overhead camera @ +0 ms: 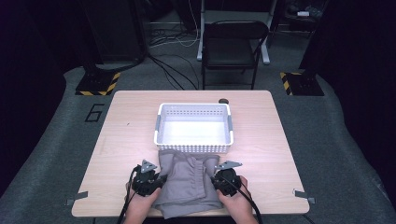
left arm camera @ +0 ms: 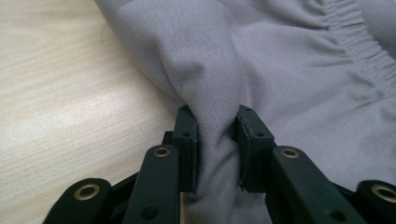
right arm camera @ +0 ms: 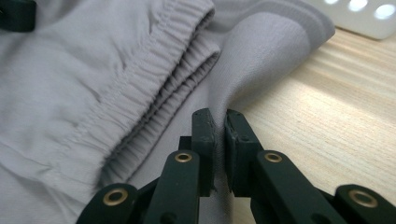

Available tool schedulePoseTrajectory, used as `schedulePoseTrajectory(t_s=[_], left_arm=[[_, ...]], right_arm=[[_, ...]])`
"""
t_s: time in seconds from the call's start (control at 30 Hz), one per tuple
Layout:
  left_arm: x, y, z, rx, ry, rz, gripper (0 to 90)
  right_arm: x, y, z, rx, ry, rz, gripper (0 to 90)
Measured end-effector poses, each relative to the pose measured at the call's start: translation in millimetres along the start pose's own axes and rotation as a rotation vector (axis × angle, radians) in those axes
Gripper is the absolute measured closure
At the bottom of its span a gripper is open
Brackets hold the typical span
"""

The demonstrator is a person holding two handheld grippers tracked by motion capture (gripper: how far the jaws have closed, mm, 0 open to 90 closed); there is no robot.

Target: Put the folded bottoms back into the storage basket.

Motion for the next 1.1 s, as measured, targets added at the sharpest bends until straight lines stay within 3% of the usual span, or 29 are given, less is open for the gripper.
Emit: schedulePoseTrajectory(t_s=[0.23,0.5,0.8,0.97,1.0,1.03,1.1], left_arm=[[-7.2,2.6,7.2,0.013,-0.006,0.011,74.4],[-17.3,8.1,9.5,-0.018,-0.044,0.033,74.4],[-27.7,14.1,11.3,-0.052,-0.085,0.018,74.4],[-34.1,19.3,10.9,-0.057,-0.092,0.015,74.5],[-34.5,19.9,11.4,-0.068,-0.092,0.026,74.5],[-36.3,20.9,12.1,-0.087,-0.098,0.029,74.5],[-36.9,21.3,12.2,-0.091,-0.097,0.036,74.5]], right_arm=[[-9.8,0.4,-0.2,0.033,0.013,0.019,83.9],[-19.5,1.4,1.2,0.049,0.045,0.034,83.8],[-26.2,6.4,2.4,0.075,0.08,0.011,83.9],[-34.4,12.1,1.1,0.065,0.088,0.014,84.0],[-37.1,13.7,-0.2,0.085,0.087,0.01,84.0],[-38.1,14.7,0.9,0.072,0.086,0.018,84.0],[-42.2,17.0,1.3,0.081,0.09,0.02,84.0]])
Point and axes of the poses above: each handheld gripper's, and its own axes: x roughly forward along the jaws, y roughly out of its top, z roughly to its right, the point moved 1 cm from there along x, roughly forward along the jaws, and after that the axes turned 4 degrees about -x, right-handed, at the moved point
